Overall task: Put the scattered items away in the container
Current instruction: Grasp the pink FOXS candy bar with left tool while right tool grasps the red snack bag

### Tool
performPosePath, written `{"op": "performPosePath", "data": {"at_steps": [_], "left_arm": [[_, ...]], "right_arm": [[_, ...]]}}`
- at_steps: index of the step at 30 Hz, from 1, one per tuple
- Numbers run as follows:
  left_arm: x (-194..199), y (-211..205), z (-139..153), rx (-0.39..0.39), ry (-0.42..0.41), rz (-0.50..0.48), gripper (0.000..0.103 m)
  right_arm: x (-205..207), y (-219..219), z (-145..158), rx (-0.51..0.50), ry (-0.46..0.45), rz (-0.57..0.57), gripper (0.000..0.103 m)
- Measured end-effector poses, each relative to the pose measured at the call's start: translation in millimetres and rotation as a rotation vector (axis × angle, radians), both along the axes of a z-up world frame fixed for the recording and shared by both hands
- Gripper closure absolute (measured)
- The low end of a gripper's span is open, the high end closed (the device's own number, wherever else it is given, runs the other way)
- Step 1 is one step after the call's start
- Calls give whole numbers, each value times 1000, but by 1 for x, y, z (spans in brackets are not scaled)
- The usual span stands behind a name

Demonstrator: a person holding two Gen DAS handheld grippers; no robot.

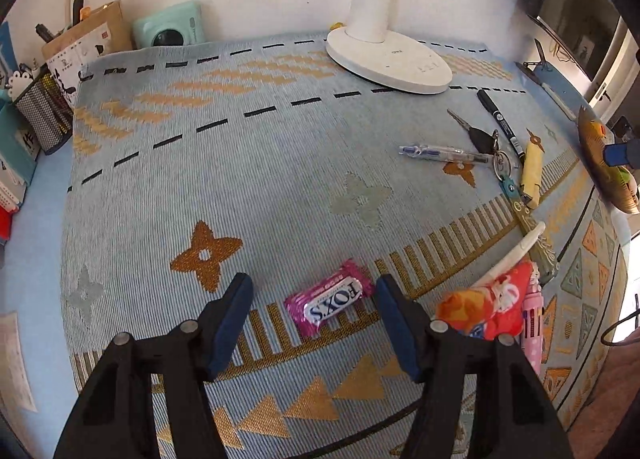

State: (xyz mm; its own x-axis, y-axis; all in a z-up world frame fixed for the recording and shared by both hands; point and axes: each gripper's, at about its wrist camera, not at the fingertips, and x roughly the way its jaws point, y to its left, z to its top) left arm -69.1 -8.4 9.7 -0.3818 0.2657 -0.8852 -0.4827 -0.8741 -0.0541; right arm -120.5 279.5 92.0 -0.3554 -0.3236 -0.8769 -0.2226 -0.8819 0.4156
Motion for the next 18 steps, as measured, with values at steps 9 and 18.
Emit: {"op": "performPosePath", "data": {"at_steps": [9, 18], "left_arm": [[-5, -19, 1, 74, -45, 66, 95], [16, -31, 2, 108, -75, 117, 77]], "right_arm": [[-40, -90, -30, 56, -43, 378, 45], [-61, -146, -60, 197, -18, 643, 45]]}}
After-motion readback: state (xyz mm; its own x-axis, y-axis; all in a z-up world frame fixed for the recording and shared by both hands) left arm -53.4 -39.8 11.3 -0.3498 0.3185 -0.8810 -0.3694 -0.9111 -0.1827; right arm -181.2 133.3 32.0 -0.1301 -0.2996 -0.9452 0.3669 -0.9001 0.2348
